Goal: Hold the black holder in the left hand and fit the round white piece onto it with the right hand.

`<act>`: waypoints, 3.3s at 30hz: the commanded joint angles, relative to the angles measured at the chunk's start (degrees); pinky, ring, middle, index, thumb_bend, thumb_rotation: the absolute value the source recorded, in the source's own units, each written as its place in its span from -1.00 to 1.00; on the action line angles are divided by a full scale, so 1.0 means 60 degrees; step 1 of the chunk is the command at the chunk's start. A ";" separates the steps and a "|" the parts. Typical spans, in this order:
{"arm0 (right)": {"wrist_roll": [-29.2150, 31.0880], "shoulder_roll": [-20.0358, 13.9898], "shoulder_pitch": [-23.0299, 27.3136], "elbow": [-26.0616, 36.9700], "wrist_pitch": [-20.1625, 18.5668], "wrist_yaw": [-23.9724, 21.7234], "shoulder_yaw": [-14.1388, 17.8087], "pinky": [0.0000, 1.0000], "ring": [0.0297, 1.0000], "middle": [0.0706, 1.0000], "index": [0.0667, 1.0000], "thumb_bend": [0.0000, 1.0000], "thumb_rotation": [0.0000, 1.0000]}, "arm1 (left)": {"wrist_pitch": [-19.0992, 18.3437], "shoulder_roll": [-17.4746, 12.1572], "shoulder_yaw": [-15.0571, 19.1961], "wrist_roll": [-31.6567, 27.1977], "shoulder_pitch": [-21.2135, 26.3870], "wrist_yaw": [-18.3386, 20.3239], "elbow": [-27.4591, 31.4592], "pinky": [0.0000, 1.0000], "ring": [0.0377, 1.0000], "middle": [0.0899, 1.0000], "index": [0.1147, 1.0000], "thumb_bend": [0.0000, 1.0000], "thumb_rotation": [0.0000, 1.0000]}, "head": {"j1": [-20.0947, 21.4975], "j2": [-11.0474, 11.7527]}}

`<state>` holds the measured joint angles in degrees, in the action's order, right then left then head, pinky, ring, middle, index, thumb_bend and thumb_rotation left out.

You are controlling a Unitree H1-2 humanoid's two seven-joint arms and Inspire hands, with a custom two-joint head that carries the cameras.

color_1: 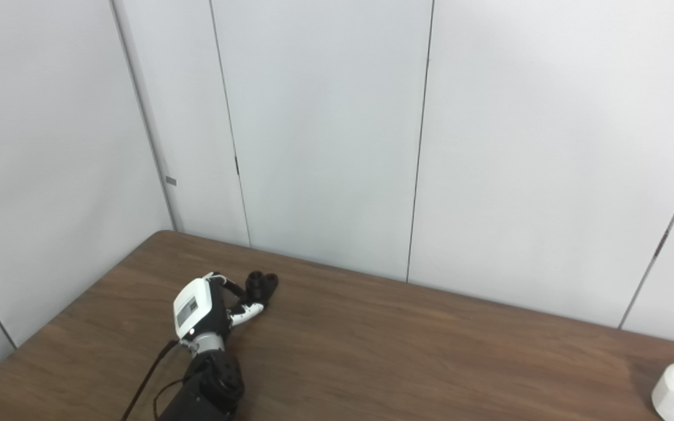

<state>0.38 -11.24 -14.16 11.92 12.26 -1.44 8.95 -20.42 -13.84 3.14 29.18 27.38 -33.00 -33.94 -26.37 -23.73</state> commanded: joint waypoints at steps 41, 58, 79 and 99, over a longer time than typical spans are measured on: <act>-0.0239 0.0134 0.0066 -0.0222 0.0725 0.0117 0.0065 0.99 1.00 1.00 0.96 0.48 0.88 | -0.0388 -0.1595 -0.2577 -0.0111 -0.0349 0.5619 0.2495 0.86 0.87 0.69 -0.18 0.04 -0.91 | 0.0523 -0.0011; -0.0760 0.0334 -0.0024 0.0088 0.0578 0.0352 0.0035 1.00 0.99 0.94 0.89 0.40 0.94 | 0.0214 -0.1479 -0.3022 -0.0085 -0.0527 0.6708 0.3808 0.87 0.93 0.86 -0.18 0.03 -0.89 | 0.1312 -0.0222; -0.0564 0.0182 -0.0104 0.0265 0.0796 0.0030 -0.0335 0.71 0.89 0.92 0.83 0.60 0.71 | 0.1898 -0.1003 -0.3239 -0.0426 -0.1083 0.7307 0.4845 1.00 0.97 0.86 -0.18 0.03 -0.91 | 0.3342 -0.0670; -0.1367 0.0815 -0.0387 0.1244 -0.0243 0.0461 -0.0831 0.48 0.72 0.77 0.70 0.63 0.56 | 0.2450 -0.0836 -0.3549 0.0022 -0.1636 0.7854 0.5757 1.00 0.93 0.84 -0.18 0.03 -0.91 | 0.5019 -0.0872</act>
<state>-7.64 -7.94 -16.78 16.72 9.29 0.46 3.93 -6.09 -18.83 -17.79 28.88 16.91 13.77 -1.46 3.16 -28.92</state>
